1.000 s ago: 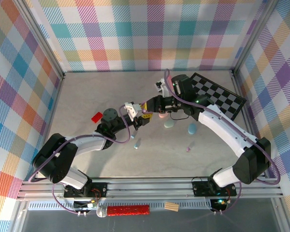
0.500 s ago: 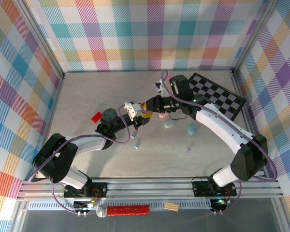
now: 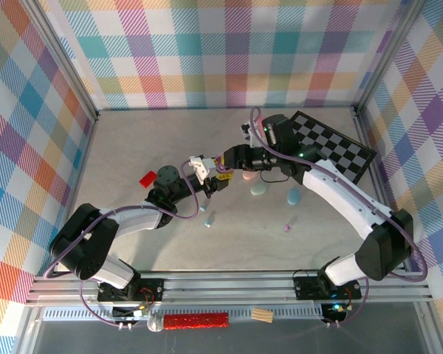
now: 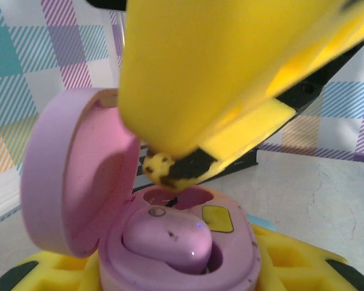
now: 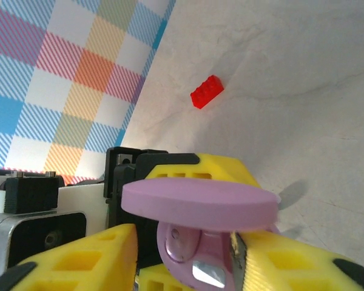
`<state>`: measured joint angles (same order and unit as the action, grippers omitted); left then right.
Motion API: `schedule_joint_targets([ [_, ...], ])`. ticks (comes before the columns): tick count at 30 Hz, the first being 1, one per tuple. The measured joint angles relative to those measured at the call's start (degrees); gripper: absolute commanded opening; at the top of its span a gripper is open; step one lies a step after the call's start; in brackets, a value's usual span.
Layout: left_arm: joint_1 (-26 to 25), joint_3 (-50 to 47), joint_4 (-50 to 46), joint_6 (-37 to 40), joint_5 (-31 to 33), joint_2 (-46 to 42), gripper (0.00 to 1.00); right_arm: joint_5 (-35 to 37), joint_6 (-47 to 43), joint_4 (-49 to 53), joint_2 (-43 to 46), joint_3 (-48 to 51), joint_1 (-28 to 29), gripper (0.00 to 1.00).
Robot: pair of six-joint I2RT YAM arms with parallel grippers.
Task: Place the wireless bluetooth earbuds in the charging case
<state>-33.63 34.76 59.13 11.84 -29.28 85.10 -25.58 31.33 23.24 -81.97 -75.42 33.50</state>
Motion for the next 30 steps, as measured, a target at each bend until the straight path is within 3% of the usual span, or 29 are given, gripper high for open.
schedule_joint_targets([
  [9,0.4,-2.1,0.9,-0.2,0.6,-2.4,0.40,12.8,-1.9,3.2,18.5,14.3,-1.5,0.59],
  [15,0.5,-2.4,-0.5,0.0,0.6,-5.6,0.40,19.4,2.4,9.0,24.2,27.7,-9.3,0.59],
  [20,0.5,-2.4,-2.1,0.1,0.6,-7.1,0.40,22.2,4.1,12.1,22.7,35.0,-13.2,0.62],
  [24,0.5,-2.4,-2.3,0.1,0.5,-7.6,0.40,21.9,3.3,11.3,16.0,35.7,-13.5,0.54],
  [30,0.5,-2.8,-3.7,0.1,0.3,-8.4,0.40,21.5,1.2,6.7,7.1,35.7,-13.6,0.57],
])
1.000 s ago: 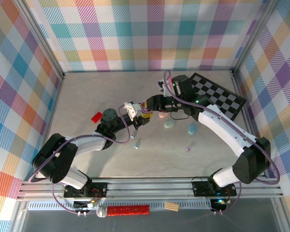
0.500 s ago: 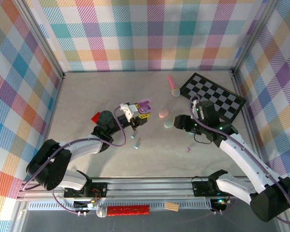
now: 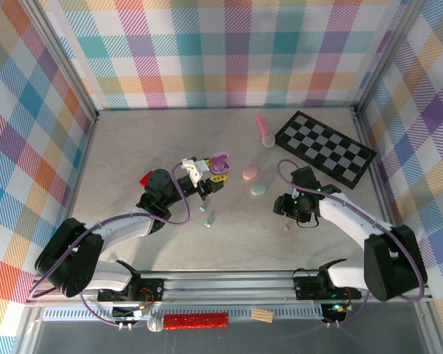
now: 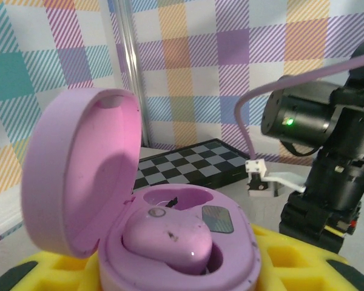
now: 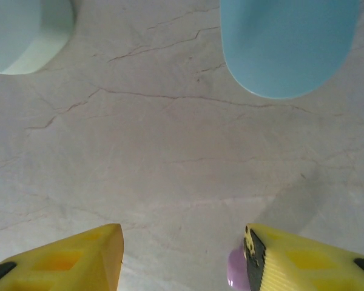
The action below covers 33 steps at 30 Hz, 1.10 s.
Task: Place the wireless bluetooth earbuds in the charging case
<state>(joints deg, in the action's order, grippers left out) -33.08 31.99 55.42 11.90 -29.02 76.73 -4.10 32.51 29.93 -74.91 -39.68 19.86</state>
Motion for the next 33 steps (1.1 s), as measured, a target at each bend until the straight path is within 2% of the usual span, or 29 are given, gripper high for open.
schedule_joint_targets([
  [8,0.0,-0.1,-1.8,0.7,0.0,-2.3,0.40,0.0,-0.4,-3.0,-6.4,0.5,0.0,0.57],
  [16,0.0,-0.4,-3.2,1.5,0.0,-2.9,0.40,-1.7,0.2,-4.5,-2.2,4.5,0.0,0.58],
  [25,0.1,-0.4,-3.2,1.7,0.0,-2.9,0.40,-7.5,3.3,-3.1,4.0,9.2,0.2,0.58],
  [33,0.2,-0.4,-3.2,1.7,0.0,-2.9,0.41,-11.5,6.0,-2.0,5.7,10.5,3.5,0.59],
])
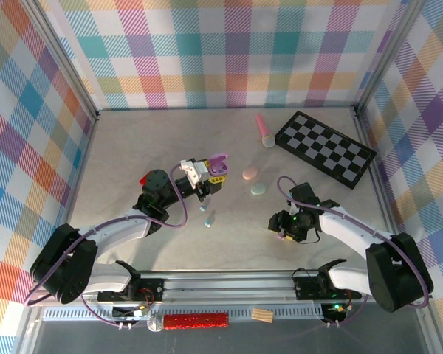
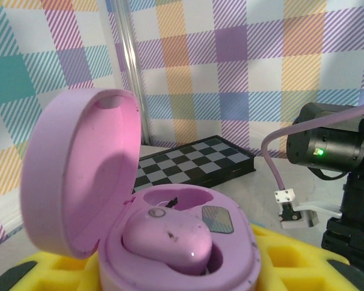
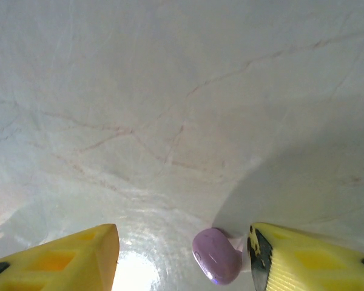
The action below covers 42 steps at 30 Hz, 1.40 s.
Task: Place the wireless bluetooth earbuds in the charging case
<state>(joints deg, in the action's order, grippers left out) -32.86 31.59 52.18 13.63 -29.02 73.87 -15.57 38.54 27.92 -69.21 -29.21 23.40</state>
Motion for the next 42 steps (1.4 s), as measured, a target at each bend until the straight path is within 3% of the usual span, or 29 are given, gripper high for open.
schedule_joint_targets([
  [10,0.0,0.0,0.0,-0.1,0.1,0.0,0.41,2.8,-0.8,6.8,3.3,-1.4,3.4,0.62],
  [17,4.7,-2.1,4.1,-3.9,0.4,0.1,0.40,13.1,-2.1,14.2,1.6,-9.8,13.0,0.62],
  [22,8.4,-3.5,7.0,-7.1,0.4,0.7,0.40,20.5,-0.2,18.0,-0.6,-11.3,16.2,0.61],
  [28,8.7,-3.5,8.0,-8.2,-0.4,0.6,0.40,21.0,2.1,15.5,-0.2,-10.1,12.7,0.61],
  [35,8.8,-3.5,7.8,-8.3,-1.1,0.5,0.40,12.0,3.0,6.5,-2.1,-7.3,3.3,0.61],
  [42,9.0,-3.5,6.0,-8.0,-1.4,-1.8,0.40,6.2,6.4,0.1,-5.5,-6.3,2.4,0.59],
])
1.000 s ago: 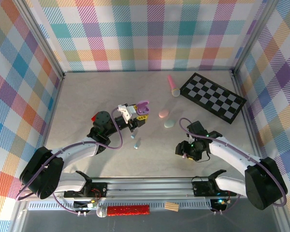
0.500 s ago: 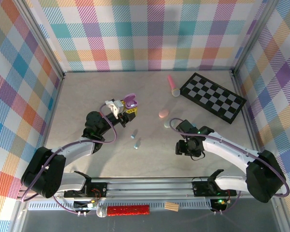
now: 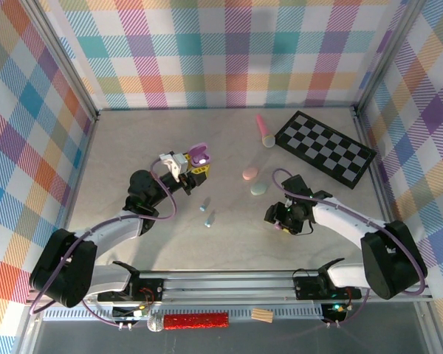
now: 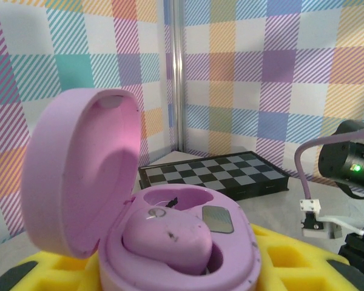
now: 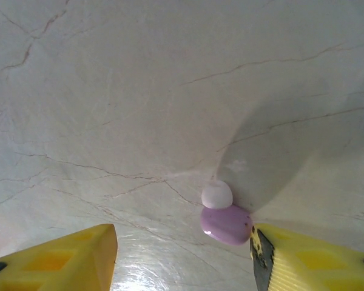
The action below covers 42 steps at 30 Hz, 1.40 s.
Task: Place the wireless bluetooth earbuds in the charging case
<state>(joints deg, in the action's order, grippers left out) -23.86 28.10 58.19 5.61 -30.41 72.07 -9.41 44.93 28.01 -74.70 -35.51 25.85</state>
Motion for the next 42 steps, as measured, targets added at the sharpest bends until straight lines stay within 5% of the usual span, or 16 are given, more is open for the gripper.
schedule_joint_targets([
  [42,0.1,0.0,-4.3,1.7,0.0,-2.6,0.41,-12.6,3.7,-13.0,-7.6,-3.7,1.0,0.56],
])
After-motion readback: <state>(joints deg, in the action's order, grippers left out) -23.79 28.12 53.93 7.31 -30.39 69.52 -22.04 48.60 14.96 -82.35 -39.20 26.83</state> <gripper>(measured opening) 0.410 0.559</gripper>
